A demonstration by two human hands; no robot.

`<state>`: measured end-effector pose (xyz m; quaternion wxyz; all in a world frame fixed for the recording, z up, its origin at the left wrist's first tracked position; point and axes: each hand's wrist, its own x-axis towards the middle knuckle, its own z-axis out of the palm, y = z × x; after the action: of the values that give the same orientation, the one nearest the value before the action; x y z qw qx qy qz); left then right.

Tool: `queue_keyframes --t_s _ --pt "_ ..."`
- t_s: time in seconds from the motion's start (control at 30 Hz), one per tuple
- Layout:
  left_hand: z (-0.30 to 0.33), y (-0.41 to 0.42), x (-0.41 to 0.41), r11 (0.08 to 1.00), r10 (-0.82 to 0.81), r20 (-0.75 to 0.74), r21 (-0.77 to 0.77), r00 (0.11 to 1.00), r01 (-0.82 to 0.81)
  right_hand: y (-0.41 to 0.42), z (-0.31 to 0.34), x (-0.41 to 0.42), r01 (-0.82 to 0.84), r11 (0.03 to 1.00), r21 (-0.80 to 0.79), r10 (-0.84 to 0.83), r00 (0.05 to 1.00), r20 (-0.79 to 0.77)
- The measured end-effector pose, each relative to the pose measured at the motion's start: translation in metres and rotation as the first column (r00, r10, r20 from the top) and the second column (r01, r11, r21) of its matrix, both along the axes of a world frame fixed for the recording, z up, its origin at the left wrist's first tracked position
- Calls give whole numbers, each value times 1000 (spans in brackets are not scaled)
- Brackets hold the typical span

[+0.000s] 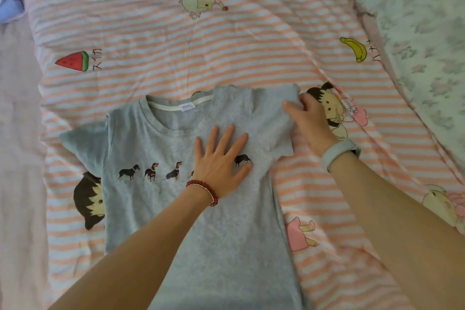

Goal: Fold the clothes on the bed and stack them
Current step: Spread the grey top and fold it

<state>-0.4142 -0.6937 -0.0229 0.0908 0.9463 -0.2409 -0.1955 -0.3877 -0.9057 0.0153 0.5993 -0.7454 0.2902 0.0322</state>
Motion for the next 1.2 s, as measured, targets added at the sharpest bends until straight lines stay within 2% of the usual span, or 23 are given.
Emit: queue_keyframes --t_s 0.03,0.1,0.13,0.23,0.27,0.33,0.43,0.5,0.53,0.6,0.63,0.7,0.73,0.77,0.83,0.9,0.93,1.03,1.1,1.13,1.2 --pt "-1 -2 1 1000 17 -11 -5 1000 -17 -1 4 2 -10 997 -70 13 999 43" --pt "-3 -7 3 999 39 -26 1 999 -39 -6 8 6 -26 987 -156 31 999 35" --pt "-5 -10 3 999 44 -30 16 999 -43 -8 6 7 -23 992 -125 22 1000 -8" --pt "-11 -15 2 994 46 -30 98 999 -43 -9 2 -5 73 979 191 -23 969 -248" --pt "-13 -17 1 991 45 -21 126 999 -42 -6 -1 -13 75 972 222 -4 953 -303" --pt "-14 -19 -1 985 35 -12 170 999 -32 0 -6 -24 55 982 183 7 947 -321" --pt "-8 -19 1 993 21 -60 119 998 -14 13 -4 -31 72 997 -20 -74 980 -184" --pt "2 -12 1 995 82 -70 -51 994 -86 25 2 -32 28 984 -175 -27 1000 11" --pt "10 -4 -1 970 169 -40 -169 985 -174 35 6 -32 -34 975 -219 57 994 96" --pt "23 21 -8 853 424 41 -355 905 -384 61 13 -31 -265 938 -226 304 939 160" --pt "27 38 -11 787 542 75 -393 837 -474 75 14 -29 -408 886 -220 440 890 123" --pt "32 72 -17 671 716 104 -376 690 -639 98 9 -28 -631 722 -283 639 766 -77" --pt "33 88 -17 602 786 104 -348 609 -718 107 5 -30 -667 635 -390 659 731 -177" --pt "34 104 -15 518 850 87 -318 520 -794 113 1 -33 -622 570 -537 622 753 -212" --pt "36 132 -7 284 954 -20 -256 299 -924 125 -5 -42 -507 444 -738 567 797 -206" --pt "34 158 4 14 983 -177 -228 56 -974 134 -12 -46 -493 395 -775 571 793 -213" --pt "33 168 9 -89 959 -281 -230 -21 -969 137 -16 -47 -547 371 -750 579 768 -274" --pt "38 186 22 -325 739 -671 -266 -68 -908 135 -30 -43 -703 304 -643 580 671 -461" --pt "39 191 30 -451 560 -826 -231 -72 -862 134 -33 -39 -737 304 -603 588 644 -490" --pt "38 193 33 -468 497 -866 -207 -62 -859 135 -34 -38 -743 305 -596 586 640 -497" --pt "40 194 39 -435 425 -904 -162 -43 -885 138 -34 -37 -750 295 -592 571 635 -520"
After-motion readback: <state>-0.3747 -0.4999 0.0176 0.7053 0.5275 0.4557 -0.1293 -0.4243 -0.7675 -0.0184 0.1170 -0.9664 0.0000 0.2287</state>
